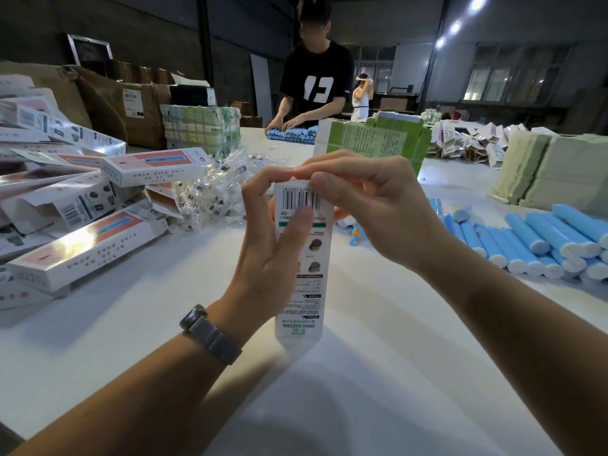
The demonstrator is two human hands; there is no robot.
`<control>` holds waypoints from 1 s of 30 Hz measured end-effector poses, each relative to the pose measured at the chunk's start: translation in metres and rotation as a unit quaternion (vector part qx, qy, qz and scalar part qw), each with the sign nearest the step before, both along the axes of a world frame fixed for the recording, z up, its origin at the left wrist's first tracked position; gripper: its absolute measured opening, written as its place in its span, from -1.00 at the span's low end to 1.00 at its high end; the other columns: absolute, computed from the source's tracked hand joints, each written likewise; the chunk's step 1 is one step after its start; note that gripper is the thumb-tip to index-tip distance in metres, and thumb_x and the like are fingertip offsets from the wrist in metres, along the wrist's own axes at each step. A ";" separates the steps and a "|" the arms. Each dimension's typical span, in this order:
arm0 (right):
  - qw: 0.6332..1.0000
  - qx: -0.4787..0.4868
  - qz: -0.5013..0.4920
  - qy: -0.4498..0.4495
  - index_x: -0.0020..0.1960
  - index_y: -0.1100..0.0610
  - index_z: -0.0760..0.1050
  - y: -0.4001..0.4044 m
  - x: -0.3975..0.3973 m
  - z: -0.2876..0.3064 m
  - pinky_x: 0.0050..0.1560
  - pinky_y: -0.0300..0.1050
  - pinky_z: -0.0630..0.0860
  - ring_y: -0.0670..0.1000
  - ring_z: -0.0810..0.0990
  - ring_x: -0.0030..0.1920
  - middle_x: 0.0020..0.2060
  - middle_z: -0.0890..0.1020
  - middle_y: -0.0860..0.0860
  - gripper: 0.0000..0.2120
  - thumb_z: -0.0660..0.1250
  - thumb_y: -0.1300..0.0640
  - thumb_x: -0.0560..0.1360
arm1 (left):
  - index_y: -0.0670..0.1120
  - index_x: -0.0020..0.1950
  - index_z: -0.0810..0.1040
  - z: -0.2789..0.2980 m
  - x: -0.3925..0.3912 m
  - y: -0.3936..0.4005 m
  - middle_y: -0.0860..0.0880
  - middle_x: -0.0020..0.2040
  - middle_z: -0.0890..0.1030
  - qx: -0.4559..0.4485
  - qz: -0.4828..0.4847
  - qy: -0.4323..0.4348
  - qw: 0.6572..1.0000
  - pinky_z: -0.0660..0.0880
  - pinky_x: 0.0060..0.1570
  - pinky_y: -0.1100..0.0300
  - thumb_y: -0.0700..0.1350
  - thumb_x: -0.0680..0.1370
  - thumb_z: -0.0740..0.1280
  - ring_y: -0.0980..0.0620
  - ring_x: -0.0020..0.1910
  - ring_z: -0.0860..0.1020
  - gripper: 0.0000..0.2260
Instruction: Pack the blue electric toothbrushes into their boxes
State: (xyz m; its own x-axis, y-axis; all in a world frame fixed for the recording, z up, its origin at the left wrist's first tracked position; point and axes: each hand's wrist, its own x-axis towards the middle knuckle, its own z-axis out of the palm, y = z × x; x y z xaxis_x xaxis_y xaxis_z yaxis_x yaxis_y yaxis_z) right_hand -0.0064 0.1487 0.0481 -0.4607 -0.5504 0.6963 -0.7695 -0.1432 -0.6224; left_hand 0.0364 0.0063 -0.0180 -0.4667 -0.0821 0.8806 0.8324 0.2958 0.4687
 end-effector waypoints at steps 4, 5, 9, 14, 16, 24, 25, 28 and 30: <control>0.998 0.006 -0.013 -0.057 0.05 0.10 0.65 0.001 0.001 0.000 -0.27 -0.17 0.60 -0.05 0.69 -0.14 -0.16 0.72 -0.04 -0.78 0.25 0.22 0.53 | 0.19 0.20 0.20 0.000 -0.002 0.003 0.44 0.05 0.48 -0.013 0.036 0.017 0.999 0.62 -0.21 0.16 -0.20 0.70 0.02 0.24 -0.07 0.58 -0.73; 0.999 0.002 -0.027 -0.039 0.04 0.09 0.65 0.001 0.002 -0.001 -0.25 -0.16 0.61 -0.03 0.69 -0.14 -0.18 0.72 -0.04 -0.79 0.26 0.24 0.54 | 0.21 0.20 0.21 0.000 -0.003 0.003 0.43 0.05 0.48 -0.013 0.038 0.022 0.999 0.61 -0.24 0.14 -0.22 0.70 0.02 0.22 -0.09 0.58 -0.71; 0.996 -0.010 -0.071 0.047 0.08 0.11 0.65 -0.006 0.006 -0.008 0.04 0.07 0.59 0.04 0.66 0.00 -0.04 0.71 0.03 -0.83 0.37 0.25 0.54 | 0.08 0.24 0.19 -0.005 -0.005 0.000 0.38 0.08 0.49 -0.009 0.033 0.038 0.999 0.58 -0.19 0.30 -0.27 0.70 -0.02 0.22 -0.09 0.59 -0.75; 0.996 -0.038 -0.071 0.046 0.11 0.27 0.65 -0.008 0.002 -0.015 0.06 0.12 0.59 0.05 0.64 0.08 0.03 0.68 0.13 -0.80 0.38 0.25 0.52 | 0.01 0.21 0.22 -0.003 -0.005 0.002 0.33 0.03 0.48 -0.001 0.034 0.050 0.998 0.55 -0.24 0.30 -0.29 0.69 0.00 0.24 -0.17 0.55 -0.78; 0.996 -0.045 -0.072 0.040 0.11 0.26 0.65 -0.010 0.001 -0.018 0.08 0.12 0.59 0.03 0.63 0.10 0.04 0.67 0.12 -0.80 0.37 0.23 0.52 | 0.02 0.22 0.21 -0.002 -0.005 0.003 0.34 0.02 0.48 0.000 0.040 0.052 0.998 0.57 -0.27 0.26 -0.27 0.69 0.00 0.19 -0.18 0.57 -0.79; 0.973 -0.075 -0.192 0.102 -0.04 0.22 0.61 -0.018 0.005 -0.026 -0.10 -0.14 0.55 -0.02 0.55 -0.06 -0.05 0.55 0.03 -0.89 0.41 0.16 0.53 | 0.39 0.23 0.27 -0.005 -0.001 0.000 0.19 0.00 0.53 0.001 0.000 0.015 1.000 0.62 -0.28 -0.04 -0.14 0.56 0.10 0.01 -0.17 0.59 -0.58; 0.970 -0.071 -0.200 0.117 -0.04 0.22 0.61 -0.019 0.005 -0.027 -0.12 -0.17 0.53 -0.05 0.53 -0.07 -0.05 0.54 0.02 -0.88 0.40 0.15 0.53 | 0.37 0.24 0.26 -0.005 -0.002 0.000 0.21 0.01 0.52 -0.005 0.007 0.023 1.000 0.62 -0.30 -0.04 -0.17 0.56 0.10 0.01 -0.18 0.58 -0.56; 0.970 -0.056 -0.213 0.102 0.03 0.13 0.61 -0.018 0.005 -0.030 -0.21 -0.08 0.55 -0.11 0.52 -0.06 0.00 0.50 -0.04 -0.84 0.42 0.06 0.51 | 0.33 0.26 0.24 -0.006 -0.007 -0.006 0.24 0.04 0.52 -0.015 -0.003 0.032 0.999 0.61 -0.34 0.04 -0.22 0.57 0.09 0.06 -0.16 0.58 -0.55; 0.976 -0.011 -0.206 0.071 0.17 0.05 0.58 -0.015 0.002 -0.033 -0.17 -0.04 0.57 -0.09 0.52 0.00 0.09 0.47 -0.06 -0.69 0.48 0.01 0.46 | 0.32 0.28 0.24 -0.007 -0.006 -0.002 0.25 0.06 0.52 -0.002 -0.013 0.012 1.000 0.60 -0.28 0.15 -0.20 0.56 0.11 0.13 -0.09 0.59 -0.54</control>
State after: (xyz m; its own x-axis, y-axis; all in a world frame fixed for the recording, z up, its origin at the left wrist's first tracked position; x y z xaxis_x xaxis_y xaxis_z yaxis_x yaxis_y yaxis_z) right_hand -0.0042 0.1335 0.0149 -0.5378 -0.3231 0.7787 -0.8429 0.1853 -0.5052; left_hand 0.0307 0.0039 -0.0254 -0.4479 -0.0668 0.8916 0.8504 0.2763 0.4478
